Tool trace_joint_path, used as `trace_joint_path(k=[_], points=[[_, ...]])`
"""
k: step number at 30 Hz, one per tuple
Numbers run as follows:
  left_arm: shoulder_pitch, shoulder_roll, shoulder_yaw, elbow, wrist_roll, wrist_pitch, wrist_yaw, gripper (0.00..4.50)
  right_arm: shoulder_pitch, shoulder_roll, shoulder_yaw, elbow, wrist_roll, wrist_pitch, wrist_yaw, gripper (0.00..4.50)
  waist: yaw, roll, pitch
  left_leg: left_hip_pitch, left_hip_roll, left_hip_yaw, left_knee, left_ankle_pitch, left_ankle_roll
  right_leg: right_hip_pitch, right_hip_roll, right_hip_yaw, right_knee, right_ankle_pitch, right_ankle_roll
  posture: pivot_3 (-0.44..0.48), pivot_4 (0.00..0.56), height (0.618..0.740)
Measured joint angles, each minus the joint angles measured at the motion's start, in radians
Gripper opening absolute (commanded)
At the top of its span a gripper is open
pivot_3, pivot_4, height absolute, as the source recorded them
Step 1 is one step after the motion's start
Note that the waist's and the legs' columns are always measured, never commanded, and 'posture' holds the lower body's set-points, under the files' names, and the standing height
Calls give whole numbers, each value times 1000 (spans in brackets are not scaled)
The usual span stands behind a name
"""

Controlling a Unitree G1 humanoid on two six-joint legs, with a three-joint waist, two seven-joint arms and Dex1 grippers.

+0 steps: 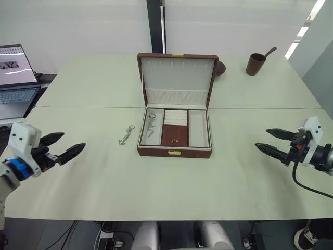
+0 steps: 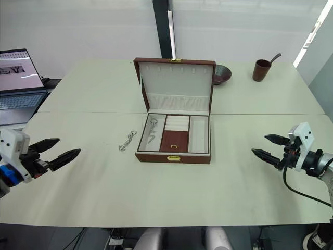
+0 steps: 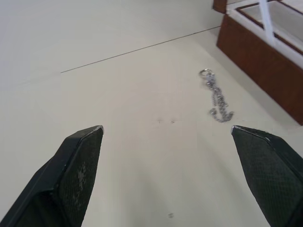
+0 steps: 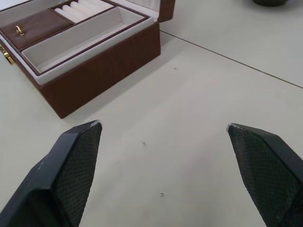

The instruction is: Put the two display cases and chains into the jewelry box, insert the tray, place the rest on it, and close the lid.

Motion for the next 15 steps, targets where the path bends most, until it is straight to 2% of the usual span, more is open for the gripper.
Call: trace_joint_path(k=[6,15], points=[[10,-13,37,102,25,-77,17,4484,-12,0,-9,107,-29,-83,22,4500,0,0,0,0,0,0,0,0,0,0,0,0,0,0,0,0,150,740],[15,-14,53,132,23,-102,9,4484,-11,1,-9,190,-62,-143,31,4500,-1,0,0,0,1,0,0,0,0,0,0,0,0,0,0,0,150,740]])
